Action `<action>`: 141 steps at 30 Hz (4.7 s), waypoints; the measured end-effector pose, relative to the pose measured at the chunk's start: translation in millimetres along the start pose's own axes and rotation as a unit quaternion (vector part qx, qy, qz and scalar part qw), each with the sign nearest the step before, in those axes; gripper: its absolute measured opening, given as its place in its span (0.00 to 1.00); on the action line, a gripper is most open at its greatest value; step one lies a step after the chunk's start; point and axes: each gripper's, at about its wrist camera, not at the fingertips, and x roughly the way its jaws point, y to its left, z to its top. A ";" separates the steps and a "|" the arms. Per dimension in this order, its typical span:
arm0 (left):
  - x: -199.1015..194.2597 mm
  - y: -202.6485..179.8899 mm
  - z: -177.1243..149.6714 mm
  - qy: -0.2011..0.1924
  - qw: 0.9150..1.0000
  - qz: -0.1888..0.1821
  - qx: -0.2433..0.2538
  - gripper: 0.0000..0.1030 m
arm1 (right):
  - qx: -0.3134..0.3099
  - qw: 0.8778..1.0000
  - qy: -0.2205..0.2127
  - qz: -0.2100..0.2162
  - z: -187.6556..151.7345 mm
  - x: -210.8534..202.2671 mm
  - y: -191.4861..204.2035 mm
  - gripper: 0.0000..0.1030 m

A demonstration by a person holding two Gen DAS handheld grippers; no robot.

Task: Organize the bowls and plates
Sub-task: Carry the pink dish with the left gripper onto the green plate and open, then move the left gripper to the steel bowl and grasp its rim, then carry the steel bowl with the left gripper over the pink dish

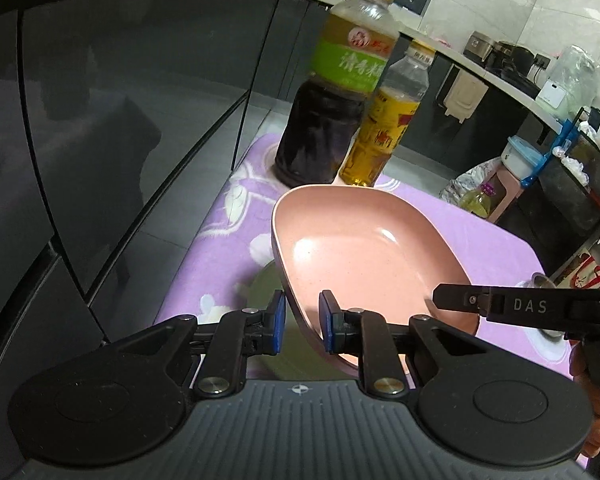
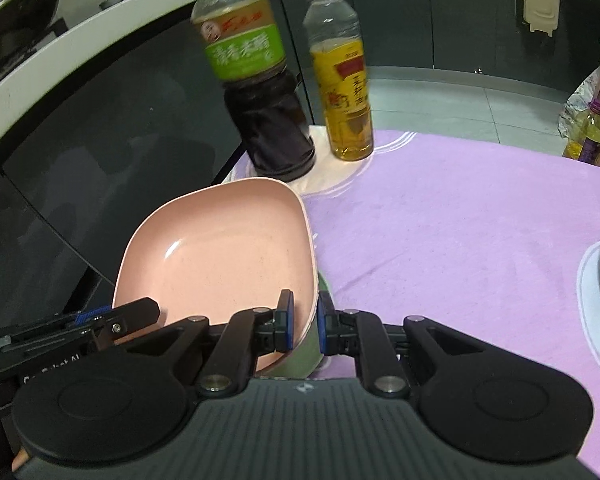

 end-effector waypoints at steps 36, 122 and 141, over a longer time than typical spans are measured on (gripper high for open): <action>4.8 15.2 -13.7 0.042 0.999 0.018 0.004 0.17 | 0.006 0.999 0.048 -0.017 -14.3 22.0 -10.6 0.01; 187.1 -337.5 -17.7 0.139 0.982 -0.049 0.115 0.20 | 0.303 0.944 -0.086 -0.095 -54.4 -73.8 -318.4 0.10; 121.3 -324.0 -11.9 0.118 0.982 -0.066 0.134 0.14 | 0.260 0.955 -0.112 -0.094 -52.4 -102.8 -279.3 0.03</action>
